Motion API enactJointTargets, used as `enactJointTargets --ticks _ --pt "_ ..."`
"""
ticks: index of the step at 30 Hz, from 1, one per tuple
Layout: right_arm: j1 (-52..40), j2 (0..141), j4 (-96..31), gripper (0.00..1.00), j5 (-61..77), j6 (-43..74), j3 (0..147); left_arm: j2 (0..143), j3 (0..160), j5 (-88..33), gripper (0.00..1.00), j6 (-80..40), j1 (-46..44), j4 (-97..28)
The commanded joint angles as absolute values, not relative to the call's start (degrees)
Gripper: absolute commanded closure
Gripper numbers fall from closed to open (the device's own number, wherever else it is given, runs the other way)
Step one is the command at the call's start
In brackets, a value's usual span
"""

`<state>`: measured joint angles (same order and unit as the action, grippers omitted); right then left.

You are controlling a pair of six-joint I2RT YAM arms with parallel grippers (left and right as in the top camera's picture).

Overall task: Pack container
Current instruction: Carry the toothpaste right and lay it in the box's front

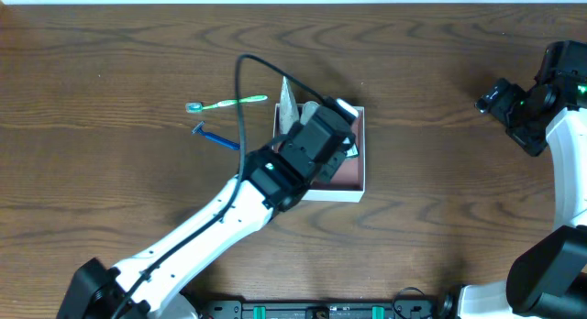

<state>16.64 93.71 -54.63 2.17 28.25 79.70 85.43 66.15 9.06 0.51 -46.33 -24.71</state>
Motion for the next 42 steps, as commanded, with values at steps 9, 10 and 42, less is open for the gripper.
enactJointTargets --ticks 9,10,42 --pt "16.2 94.0 -54.7 0.01 2.4 28.2 79.7 87.8 66.9 9.8 0.94 29.8 -48.6 -31.1" --pt "16.2 94.0 -54.7 0.01 2.4 28.2 79.7 88.2 66.9 9.6 0.94 32.7 -48.6 -32.0" --pt "16.2 94.0 -54.7 0.01 2.4 28.2 79.7 71.6 67.0 38.8 0.27 -19.7 -42.4 -35.8"
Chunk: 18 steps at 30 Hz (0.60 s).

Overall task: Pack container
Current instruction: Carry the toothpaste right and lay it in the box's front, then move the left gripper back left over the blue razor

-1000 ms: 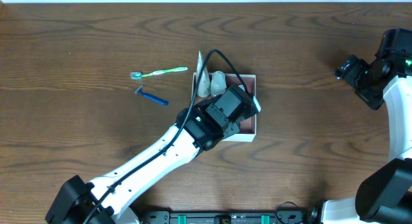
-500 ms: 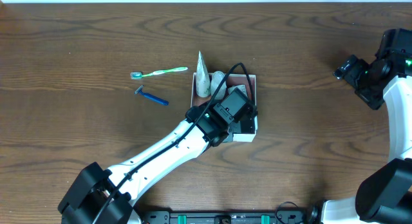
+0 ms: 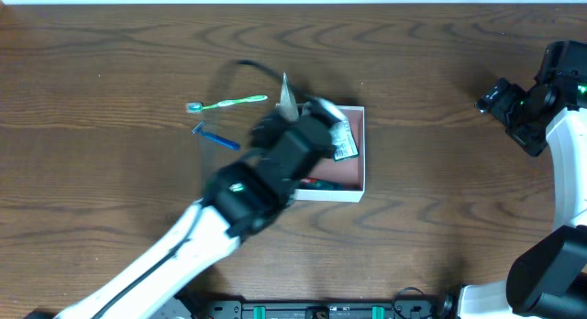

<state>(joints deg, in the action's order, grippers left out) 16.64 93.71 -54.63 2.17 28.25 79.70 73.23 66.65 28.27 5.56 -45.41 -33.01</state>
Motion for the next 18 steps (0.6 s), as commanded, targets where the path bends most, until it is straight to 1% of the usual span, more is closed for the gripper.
enactJointTargets --ticks 1,2,3,6,9,13,16,18 --pt "16.2 94.0 -54.7 0.01 2.4 28.2 79.7 70.9 67.0 38.2 0.27 -24.7 -40.6 -38.1" --pt "16.2 94.0 -54.7 0.01 2.4 28.2 79.7 70.5 67.0 36.9 0.25 -28.4 -38.9 -40.2" --pt "16.2 94.0 -54.7 0.01 2.4 28.2 79.7 70.3 67.0 35.0 0.16 -30.4 -37.5 -41.7" --pt "16.2 94.0 -54.7 0.01 2.4 28.2 79.7 70.3 67.0 26.4 0.01 -30.9 -34.9 -46.4" --pt "16.2 94.0 -54.7 0.01 2.4 28.2 79.7 70.5 66.7 24.6 0.0 -32.2 -34.8 -48.6" --pt "16.2 94.0 -54.7 0.01 2.4 28.2 79.7 71.6 66.1 24.9 0.0 -40.5 -33.5 -48.6" --pt "16.2 94.0 -54.7 0.01 2.4 28.2 79.7 74.2 66.1 24.8 0.01 -48.9 -28.8 -49.0" --pt "16.2 94.0 -54.7 0.01 2.4 28.2 79.7 76.0 66.1 24.4 0.02 -51.9 -25.4 -48.7"
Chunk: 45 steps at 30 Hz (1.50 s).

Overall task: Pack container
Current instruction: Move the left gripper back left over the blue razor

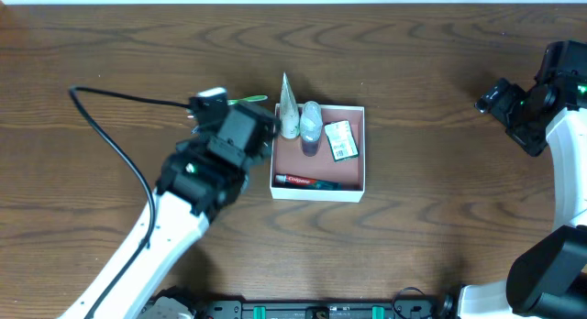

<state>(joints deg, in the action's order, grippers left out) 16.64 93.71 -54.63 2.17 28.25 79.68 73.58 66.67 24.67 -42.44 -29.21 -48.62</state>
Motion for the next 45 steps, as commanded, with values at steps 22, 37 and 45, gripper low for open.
enactJointTargets --ticks 22,37,45 --pt "16.2 94.0 -54.7 0.01 2.4 28.2 79.7 104.3 71.2 4.6 0.02 -54.8 -5.8 -41.5" --pt "16.2 94.0 -54.7 0.01 2.4 28.2 79.7 112.7 89.6 -2.6 0.02 -55.4 -5.5 -55.7" --pt "16.2 94.0 -54.7 0.01 2.4 28.2 79.7 118.9 89.6 -5.8 0.02 -55.4 -5.0 -59.2"
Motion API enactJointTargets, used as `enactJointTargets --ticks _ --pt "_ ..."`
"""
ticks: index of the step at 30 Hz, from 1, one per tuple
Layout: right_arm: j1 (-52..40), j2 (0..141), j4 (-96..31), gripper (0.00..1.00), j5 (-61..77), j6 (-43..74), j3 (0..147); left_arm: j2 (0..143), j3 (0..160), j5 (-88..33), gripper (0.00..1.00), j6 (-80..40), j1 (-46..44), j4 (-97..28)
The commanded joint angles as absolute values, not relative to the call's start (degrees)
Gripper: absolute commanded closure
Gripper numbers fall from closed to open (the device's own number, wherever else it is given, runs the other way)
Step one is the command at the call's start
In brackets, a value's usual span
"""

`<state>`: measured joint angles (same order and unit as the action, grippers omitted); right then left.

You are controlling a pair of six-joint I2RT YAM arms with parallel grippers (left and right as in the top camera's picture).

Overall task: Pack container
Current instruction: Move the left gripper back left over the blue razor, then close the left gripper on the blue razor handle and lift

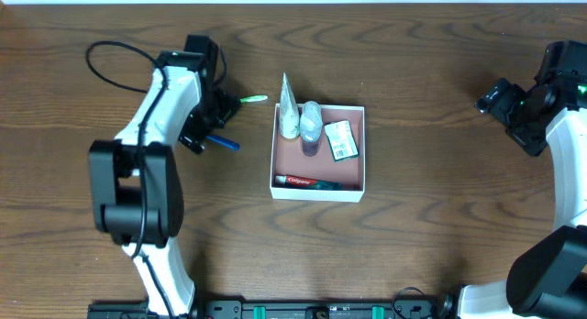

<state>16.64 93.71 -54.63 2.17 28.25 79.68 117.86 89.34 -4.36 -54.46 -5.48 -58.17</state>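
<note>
The white box [359,186] with a brown floor sits mid-table. It holds a white cone-shaped tube [288,106], a small bottle [311,125], a green packet [340,140] and a red toothpaste tube [307,181]. Left of it, only the handle end of the green toothbrush [254,99] and the handle of the blue razor [224,142] show. My left gripper [196,136] hangs over their heads and hides them, so its jaws cannot be read. My right gripper [488,101] is far to the right, away from everything.
A black cable [119,53] loops off the left arm toward the far left. The left arm's folded links [138,200] cover the table left of the box. The table's far edge runs along the top of the view.
The left gripper has gone from beside the box's left wall to farther left, over the heads of the toothbrush and razor, with the arm now folded upright. The box contents and right arm are unchanged.
The left gripper was first down inside the box, covering its contents. Then it was blurred above the box's left half, with the green packet showing. Later it stood left of the box, all contents visible. Now it is over the toothbrush and razor.
</note>
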Motion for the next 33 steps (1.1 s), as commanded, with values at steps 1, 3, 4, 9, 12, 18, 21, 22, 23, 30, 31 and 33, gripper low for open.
enactJointTargets --ticks 1,3,4,9,12,18,21,22,23,30,31,33 --pt "16.2 94.0 -54.7 0.01 2.4 28.2 79.7 119.5 89.6 -5.7 0.02 -55.4 -5.0 -59.4" --pt "16.2 94.0 -54.7 0.01 2.4 28.2 79.7 120.2 89.6 -5.5 0.02 -55.4 -5.0 -59.5" --pt "16.2 94.0 -54.7 0.01 2.4 28.2 79.7 120.4 89.6 -5.4 0.02 -55.4 -5.0 -59.5" --pt "16.2 94.0 -54.7 0.01 2.4 28.2 79.7 120.5 89.6 -4.6 0.02 -51.2 -5.0 -58.0" --pt "16.2 94.0 -54.7 0.01 2.4 28.2 79.7 120.6 89.3 -3.3 0.02 -50.0 -5.0 -57.5" --pt "16.2 94.0 -54.7 0.01 2.4 28.2 79.7 120.6 88.1 -2.8 0.02 -49.7 -5.0 -55.2" --pt "16.2 94.0 -54.7 0.01 2.4 28.2 79.7 120.6 87.4 -2.7 0.01 -49.7 -5.0 -54.2" --pt "16.2 94.0 -54.7 0.01 2.4 28.2 79.7 120.6 87.1 -2.7 0.01 -49.5 -5.0 -53.8" --pt "16.2 94.0 -54.7 0.01 2.4 28.2 79.7 120.6 86.7 -2.7 0.01 -49.5 -5.0 -53.3" --pt "16.2 94.0 -54.7 0.01 2.4 28.2 79.7 120.6 84.0 -2.7 0.05 -49.3 -5.0 -50.1" --pt "16.2 94.0 -54.7 0.01 2.4 28.2 79.7 120.6 83.9 -2.7 0.08 -49.1 -5.0 -49.9" --pt "16.2 94.0 -54.7 0.01 2.4 28.2 79.7 120.6 83.9 -2.2 0.16 -49.1 -5.0 -49.6"
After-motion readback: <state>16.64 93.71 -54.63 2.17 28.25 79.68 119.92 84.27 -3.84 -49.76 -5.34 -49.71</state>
